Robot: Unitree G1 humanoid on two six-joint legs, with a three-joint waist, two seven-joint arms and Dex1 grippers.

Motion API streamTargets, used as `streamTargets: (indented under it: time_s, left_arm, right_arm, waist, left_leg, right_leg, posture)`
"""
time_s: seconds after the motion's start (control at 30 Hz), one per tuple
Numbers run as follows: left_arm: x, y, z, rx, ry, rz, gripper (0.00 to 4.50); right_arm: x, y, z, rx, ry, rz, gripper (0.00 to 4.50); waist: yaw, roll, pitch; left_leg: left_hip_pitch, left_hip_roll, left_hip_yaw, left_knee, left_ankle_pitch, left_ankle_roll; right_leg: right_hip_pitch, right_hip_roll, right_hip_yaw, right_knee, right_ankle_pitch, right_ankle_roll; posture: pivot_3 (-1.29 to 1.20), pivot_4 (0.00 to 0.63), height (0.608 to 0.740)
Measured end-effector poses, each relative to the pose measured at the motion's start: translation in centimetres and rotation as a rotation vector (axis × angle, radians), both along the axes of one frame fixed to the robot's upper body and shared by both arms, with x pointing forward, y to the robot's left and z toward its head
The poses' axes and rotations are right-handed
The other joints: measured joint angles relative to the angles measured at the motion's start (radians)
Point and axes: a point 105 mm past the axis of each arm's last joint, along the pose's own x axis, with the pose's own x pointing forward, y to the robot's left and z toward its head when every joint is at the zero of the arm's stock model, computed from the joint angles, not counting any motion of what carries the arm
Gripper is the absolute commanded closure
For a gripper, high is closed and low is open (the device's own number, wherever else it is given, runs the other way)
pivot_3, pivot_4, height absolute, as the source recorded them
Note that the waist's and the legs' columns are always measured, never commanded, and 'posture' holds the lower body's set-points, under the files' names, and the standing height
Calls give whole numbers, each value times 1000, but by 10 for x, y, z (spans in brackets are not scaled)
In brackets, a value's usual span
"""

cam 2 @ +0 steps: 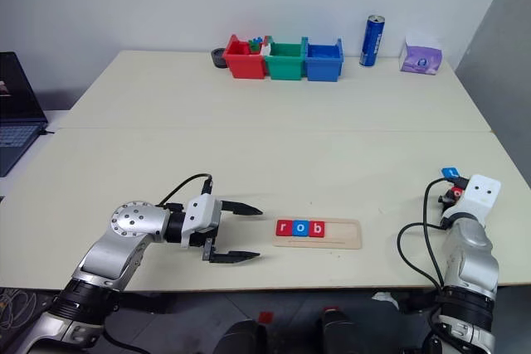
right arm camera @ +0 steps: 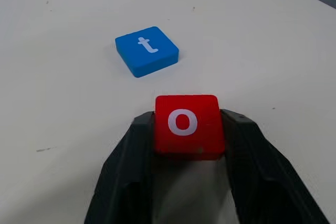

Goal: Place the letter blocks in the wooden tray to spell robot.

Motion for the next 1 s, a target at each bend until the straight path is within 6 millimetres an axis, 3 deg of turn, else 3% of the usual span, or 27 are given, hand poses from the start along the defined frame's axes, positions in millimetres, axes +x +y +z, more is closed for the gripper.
streamTargets:
  time_s: [0.17, 0.27, 0.37, 0.43, 0.5, 0.6, 0.77, 1.0]
  left_arm:
    - [-2, 2, -2, 7, 7, 3, 0]
    - [-3, 5, -5, 15, 16, 9, 0]
    - [-3, 6, -5, 17, 17, 4, 0]
    - [-4, 6, -5, 17, 20, 2, 0]
    - [-4, 6, -5, 18, 22, -2, 0]
    - [-4, 7, -7, 18, 29, 1, 0]
    - [-3, 8, -8, 19, 35, 5, 0]
    - [-3, 8, -7, 17, 20, 2, 0]
  right_arm:
    - [-24, 15, -4, -42, 44, 63, 3055]
    - [-48, 49, -7, -52, 83, 176, 3055]
    - [-72, 96, -8, -63, 119, 352, 3055]
    - [-83, 129, -8, -46, 127, 467, 3055]
    - [-89, 150, -9, -11, 131, 522, 3055]
    - [-91, 163, -11, 18, 140, 555, 3055]
    - [-90, 164, -11, 33, 138, 550, 3055]
    - [-87, 169, -11, 102, 113, 529, 568]
  waist:
    - [7, 0, 0]
    - [8, 1, -1]
    - [1, 1, -2]
    - [-7, 0, -2]
    - [-10, 0, -2]
    - [-8, -1, -3]
    - [-7, -3, -4]
    - [-6, -5, -5]
  left_leg:
    - [-1, 1, -4, -2, 0, 0]
    - [-1, 2, -5, -3, 0, 0]
    - [0, 3, -5, -3, 0, 0]
    - [1, 3, -5, -2, 0, 0]
    - [1, 3, -5, -2, 0, 0]
    - [1, 3, -5, -2, 0, 0]
    - [1, 3, -4, -2, 0, 0]
    - [1, 3, -4, -1, 0, 0]
  right_leg:
    - [0, 1, -1, 0, -1, -1]
    - [-1, 1, -1, 0, -4, 1]
    - [-1, 1, -2, 1, -6, -1]
    - [-1, 1, -1, 1, -6, -1]
    - [-1, 2, -1, 1, -5, -1]
    - [0, 1, -2, 1, -4, -1]
    - [0, 1, -1, 0, -4, -1]
    - [0, -1, -1, 0, -4, -1]
  posture:
    - [0, 150, 740]
    - [0, 150, 740]
    - [0, 150, 740]
    - [0, 150, 740]
    - [0, 150, 740]
    - [0, 150, 740]
    - [0, 150, 740]
    - [0, 150, 740]
